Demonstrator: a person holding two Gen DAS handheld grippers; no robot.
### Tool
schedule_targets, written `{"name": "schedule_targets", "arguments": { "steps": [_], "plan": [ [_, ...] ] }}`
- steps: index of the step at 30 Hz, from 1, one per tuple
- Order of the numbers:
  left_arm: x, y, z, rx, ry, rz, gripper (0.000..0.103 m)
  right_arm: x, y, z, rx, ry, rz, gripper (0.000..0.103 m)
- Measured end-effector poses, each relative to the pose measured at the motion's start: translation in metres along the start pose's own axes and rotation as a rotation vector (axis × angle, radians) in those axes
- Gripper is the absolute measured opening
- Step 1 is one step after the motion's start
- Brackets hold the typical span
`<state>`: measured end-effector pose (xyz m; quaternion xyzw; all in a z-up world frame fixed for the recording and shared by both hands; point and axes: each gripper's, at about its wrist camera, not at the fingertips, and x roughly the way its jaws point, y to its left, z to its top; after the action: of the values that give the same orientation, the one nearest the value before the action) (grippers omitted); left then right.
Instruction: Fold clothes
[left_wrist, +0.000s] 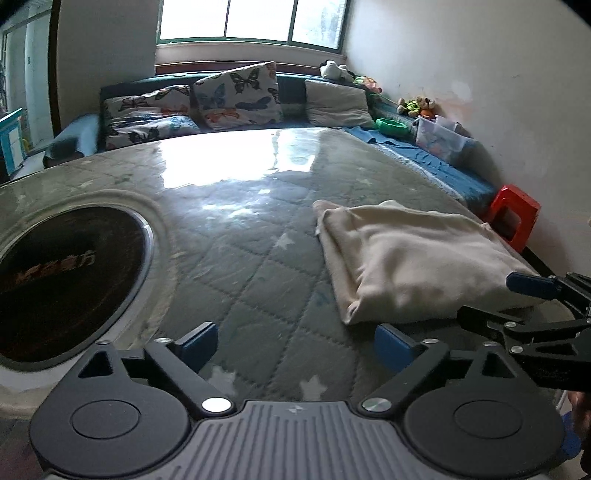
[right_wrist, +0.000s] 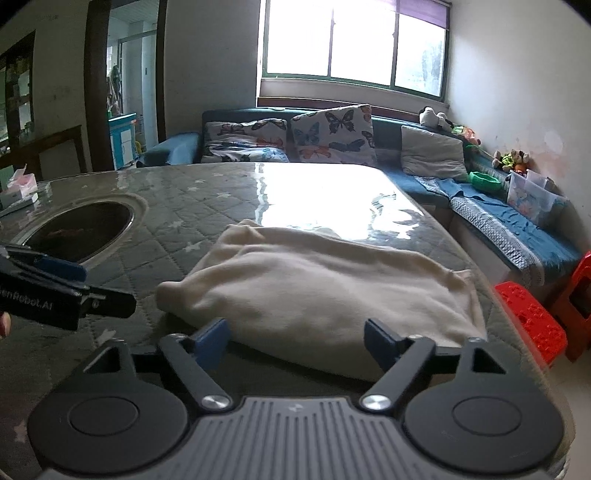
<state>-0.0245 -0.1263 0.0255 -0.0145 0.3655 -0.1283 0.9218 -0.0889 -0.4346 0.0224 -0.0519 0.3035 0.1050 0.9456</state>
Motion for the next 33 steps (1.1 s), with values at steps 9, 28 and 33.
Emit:
{"name": "schedule_targets", "arguments": {
  "steps": [9,28,33],
  "plan": [
    [-0.016,0.013,-0.016,-0.014,-0.011,0.055,0.103,-0.005,0.013,-0.010,0.038,0.021,0.005,0.098],
    [-0.033,0.012,-0.035,0.008,-0.002,0.118,0.103,-0.022,0.019,-0.020,0.083,0.049,-0.009,0.103],
    [-0.037,0.009,-0.040,0.022,-0.003,0.123,0.103,-0.027,0.024,-0.021,0.080,0.049,-0.004,0.103]
  ]
}}
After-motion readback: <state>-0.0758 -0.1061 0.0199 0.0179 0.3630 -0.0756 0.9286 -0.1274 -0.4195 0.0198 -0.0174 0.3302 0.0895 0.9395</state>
